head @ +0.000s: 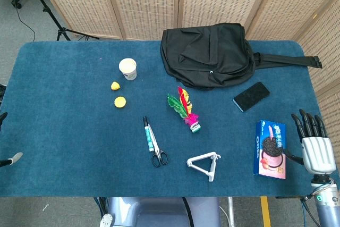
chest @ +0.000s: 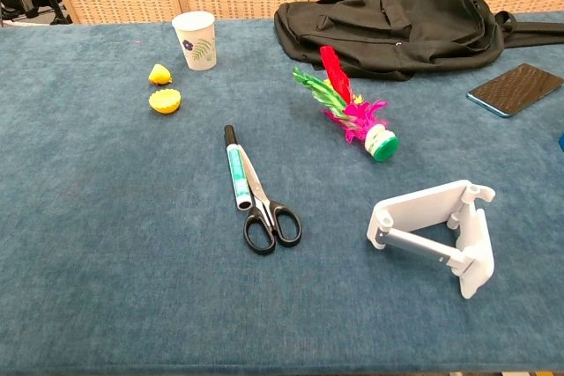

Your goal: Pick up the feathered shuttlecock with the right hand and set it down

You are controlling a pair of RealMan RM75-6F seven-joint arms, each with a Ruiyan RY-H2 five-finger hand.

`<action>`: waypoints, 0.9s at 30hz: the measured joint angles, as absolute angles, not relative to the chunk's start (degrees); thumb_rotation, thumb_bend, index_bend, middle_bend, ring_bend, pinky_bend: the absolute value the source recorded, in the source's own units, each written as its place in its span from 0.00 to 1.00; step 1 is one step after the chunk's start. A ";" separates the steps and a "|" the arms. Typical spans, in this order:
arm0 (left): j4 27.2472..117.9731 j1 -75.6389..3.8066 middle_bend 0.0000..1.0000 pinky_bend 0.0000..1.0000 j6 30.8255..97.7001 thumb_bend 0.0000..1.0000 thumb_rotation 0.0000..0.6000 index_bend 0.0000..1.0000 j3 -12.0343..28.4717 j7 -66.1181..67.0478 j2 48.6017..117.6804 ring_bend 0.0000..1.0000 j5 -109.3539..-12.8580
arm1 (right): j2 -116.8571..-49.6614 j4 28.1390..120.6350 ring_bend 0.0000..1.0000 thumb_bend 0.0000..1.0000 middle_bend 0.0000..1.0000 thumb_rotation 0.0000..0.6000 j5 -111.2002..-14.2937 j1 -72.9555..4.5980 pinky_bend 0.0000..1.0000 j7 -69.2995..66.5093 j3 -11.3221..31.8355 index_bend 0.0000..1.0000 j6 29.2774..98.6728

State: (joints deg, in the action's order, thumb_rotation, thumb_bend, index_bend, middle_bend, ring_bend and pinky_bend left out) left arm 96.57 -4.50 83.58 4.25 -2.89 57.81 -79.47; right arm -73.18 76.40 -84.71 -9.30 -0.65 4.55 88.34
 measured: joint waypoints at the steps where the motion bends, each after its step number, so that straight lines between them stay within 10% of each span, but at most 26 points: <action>1: 96.62 -4.43 0.00 0.00 83.73 0.00 1.00 0.00 4.24 -2.92 57.79 0.00 -79.56 | -73.20 76.31 0.00 0.00 0.00 1.00 -84.72 -9.23 0.00 -0.55 4.67 0.00 88.41; 17: 96.64 -3.91 0.00 0.00 84.61 0.00 1.00 0.00 4.01 -3.37 57.70 0.00 -80.76 | -72.33 79.83 0.00 0.00 0.00 1.00 -86.46 -12.62 0.00 -0.40 6.12 0.00 84.83; 22: 96.66 -4.17 0.00 0.00 84.01 0.00 1.00 0.00 4.00 -3.11 57.84 0.00 -80.70 | -70.96 85.32 0.00 0.00 0.00 1.00 -84.78 -18.45 0.00 -3.62 8.82 0.01 75.58; 27: 96.41 -4.79 0.00 0.00 82.36 0.00 1.00 0.00 4.27 -3.06 57.86 0.00 -79.41 | -70.90 88.62 0.00 0.00 0.00 1.00 -77.47 -26.19 0.00 -8.33 13.38 0.24 61.68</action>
